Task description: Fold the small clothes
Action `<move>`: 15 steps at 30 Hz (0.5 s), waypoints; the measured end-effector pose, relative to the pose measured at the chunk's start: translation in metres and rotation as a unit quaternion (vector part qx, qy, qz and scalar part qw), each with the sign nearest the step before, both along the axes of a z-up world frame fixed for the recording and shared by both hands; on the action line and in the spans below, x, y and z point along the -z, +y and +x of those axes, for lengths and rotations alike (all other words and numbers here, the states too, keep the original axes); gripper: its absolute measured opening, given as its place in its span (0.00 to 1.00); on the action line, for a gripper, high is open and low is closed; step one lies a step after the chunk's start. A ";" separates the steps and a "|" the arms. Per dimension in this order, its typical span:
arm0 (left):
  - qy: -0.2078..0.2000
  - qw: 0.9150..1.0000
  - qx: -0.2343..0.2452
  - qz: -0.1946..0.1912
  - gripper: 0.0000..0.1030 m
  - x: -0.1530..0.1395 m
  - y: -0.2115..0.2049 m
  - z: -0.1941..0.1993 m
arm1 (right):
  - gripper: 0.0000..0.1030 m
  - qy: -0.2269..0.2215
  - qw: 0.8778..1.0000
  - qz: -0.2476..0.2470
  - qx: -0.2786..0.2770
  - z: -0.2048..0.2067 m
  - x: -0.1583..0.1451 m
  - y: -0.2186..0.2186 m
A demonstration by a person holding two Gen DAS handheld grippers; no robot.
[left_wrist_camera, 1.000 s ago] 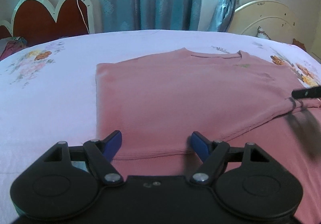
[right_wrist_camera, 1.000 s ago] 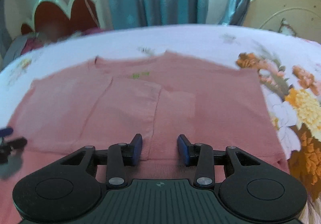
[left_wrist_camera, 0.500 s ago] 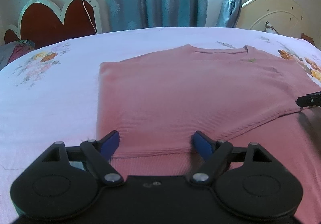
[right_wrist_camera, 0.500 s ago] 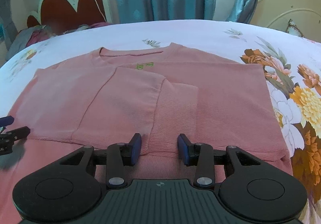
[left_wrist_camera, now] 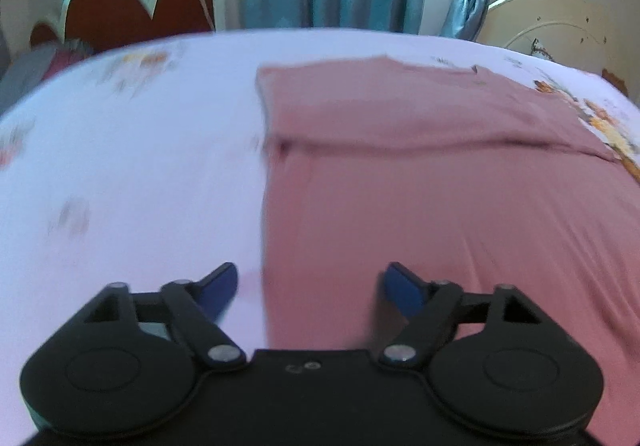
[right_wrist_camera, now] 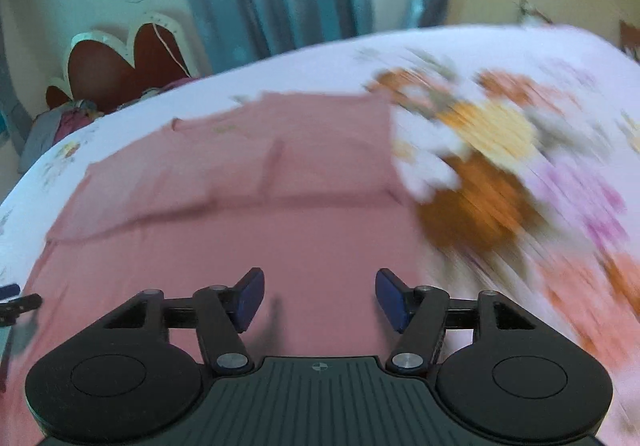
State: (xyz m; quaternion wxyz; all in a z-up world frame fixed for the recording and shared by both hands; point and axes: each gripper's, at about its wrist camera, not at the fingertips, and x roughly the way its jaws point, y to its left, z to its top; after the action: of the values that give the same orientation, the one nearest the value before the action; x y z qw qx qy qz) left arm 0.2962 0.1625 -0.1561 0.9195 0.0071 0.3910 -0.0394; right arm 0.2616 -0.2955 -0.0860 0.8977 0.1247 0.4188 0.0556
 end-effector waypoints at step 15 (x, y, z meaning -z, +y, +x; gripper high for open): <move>0.025 0.965 -0.031 -0.260 0.59 0.009 0.038 -0.116 | 0.38 0.061 0.977 0.203 0.014 -0.145 0.027 -0.061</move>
State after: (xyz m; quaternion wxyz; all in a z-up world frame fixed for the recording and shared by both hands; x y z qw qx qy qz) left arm 0.1805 0.2003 -0.1653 0.8804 -0.2458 0.3901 -0.1112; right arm 0.1170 -0.3568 -0.1130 0.8272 0.3139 0.4506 0.1190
